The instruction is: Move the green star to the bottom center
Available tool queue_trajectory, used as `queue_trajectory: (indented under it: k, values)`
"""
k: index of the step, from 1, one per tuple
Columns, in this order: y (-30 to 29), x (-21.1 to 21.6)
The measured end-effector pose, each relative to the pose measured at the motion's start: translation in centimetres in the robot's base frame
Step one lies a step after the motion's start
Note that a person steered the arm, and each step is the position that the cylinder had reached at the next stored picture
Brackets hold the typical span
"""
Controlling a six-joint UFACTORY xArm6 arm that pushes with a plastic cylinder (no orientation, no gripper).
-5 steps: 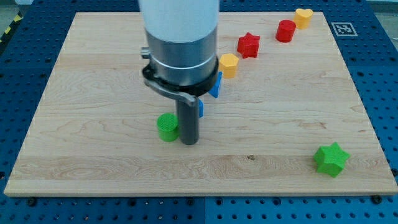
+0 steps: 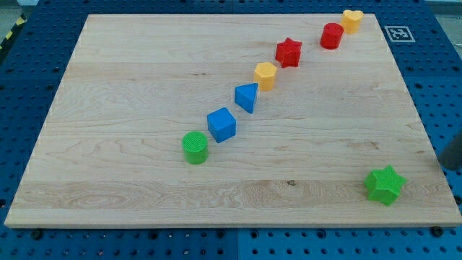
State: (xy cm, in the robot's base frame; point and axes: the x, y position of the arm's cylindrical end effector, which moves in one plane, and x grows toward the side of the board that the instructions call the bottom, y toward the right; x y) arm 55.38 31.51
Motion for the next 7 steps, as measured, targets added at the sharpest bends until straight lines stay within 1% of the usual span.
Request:
queue_trajectory:
  k: [1, 2, 5, 6, 7]
  values:
    - [-0.4, 3.3]
    - [-1.0, 3.4]
    - [-8.9, 3.4]
    - [-10.9, 2.7]
    - [-12.6, 0.7]
